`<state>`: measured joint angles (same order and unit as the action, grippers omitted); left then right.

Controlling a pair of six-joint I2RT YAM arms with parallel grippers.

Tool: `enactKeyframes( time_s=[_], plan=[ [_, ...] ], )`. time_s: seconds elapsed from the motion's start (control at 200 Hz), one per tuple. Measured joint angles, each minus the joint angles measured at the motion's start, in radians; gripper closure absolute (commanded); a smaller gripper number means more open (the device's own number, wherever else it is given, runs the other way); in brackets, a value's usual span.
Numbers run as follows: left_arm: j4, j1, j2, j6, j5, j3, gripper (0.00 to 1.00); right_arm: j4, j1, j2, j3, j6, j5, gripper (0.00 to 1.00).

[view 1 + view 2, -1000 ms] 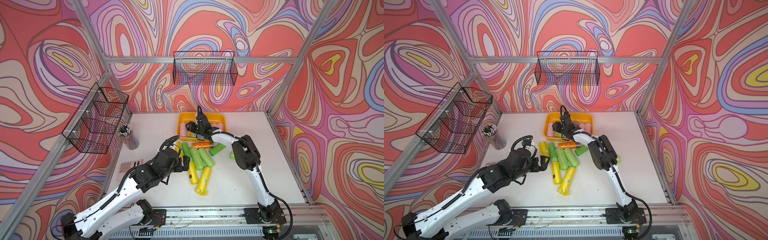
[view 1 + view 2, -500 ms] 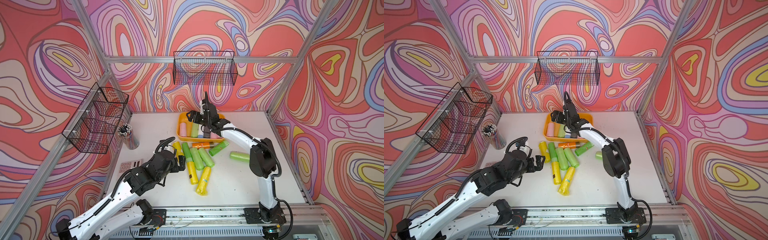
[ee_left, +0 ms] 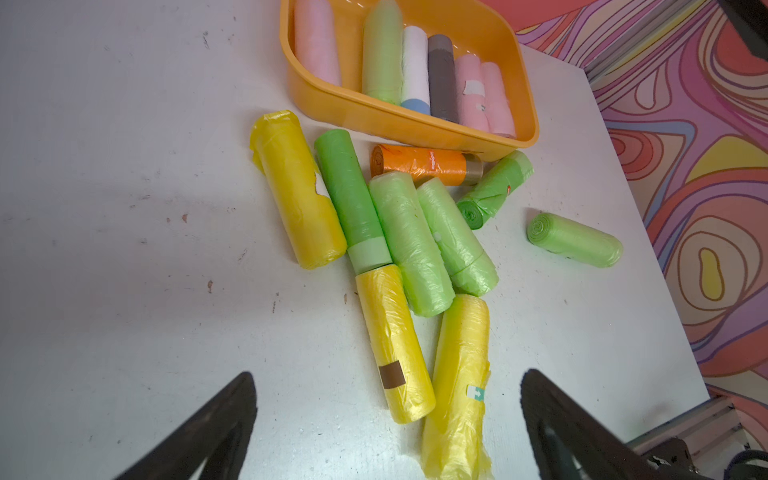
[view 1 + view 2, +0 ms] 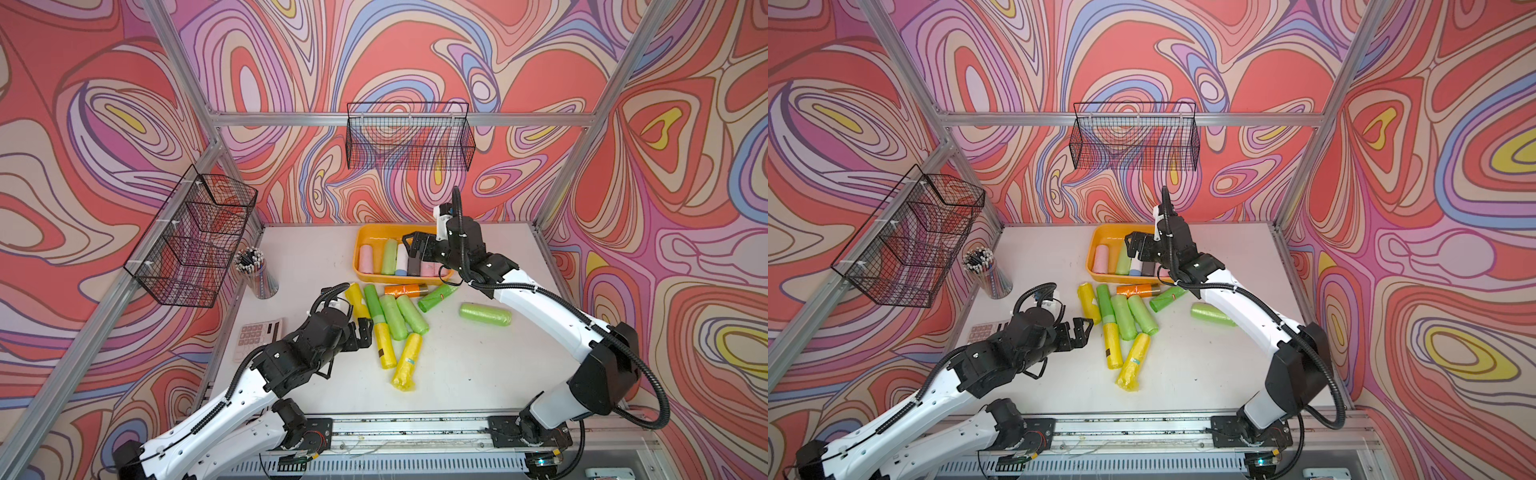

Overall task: Put the roll of trash bags into the storage box
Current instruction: Place the roll of trash bags in the storage box.

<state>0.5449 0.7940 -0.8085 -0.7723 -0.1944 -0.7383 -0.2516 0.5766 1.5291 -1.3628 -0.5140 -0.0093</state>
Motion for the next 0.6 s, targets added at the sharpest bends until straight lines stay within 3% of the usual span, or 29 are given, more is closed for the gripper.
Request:
enactKeyframes(
  time_s=[0.3, 0.601],
  plan=[
    [-0.124, 0.007, -0.146, -0.035, 0.149, 0.034, 0.00, -0.082, 0.000, -0.245, 0.213, 0.014, 0.056, 0.02],
    [-0.223, 0.078, -0.266, -0.040, 0.213, 0.026, 0.05, -0.135, 0.000, -0.523, 0.462, -0.023, 0.040, 0.02]
  ],
)
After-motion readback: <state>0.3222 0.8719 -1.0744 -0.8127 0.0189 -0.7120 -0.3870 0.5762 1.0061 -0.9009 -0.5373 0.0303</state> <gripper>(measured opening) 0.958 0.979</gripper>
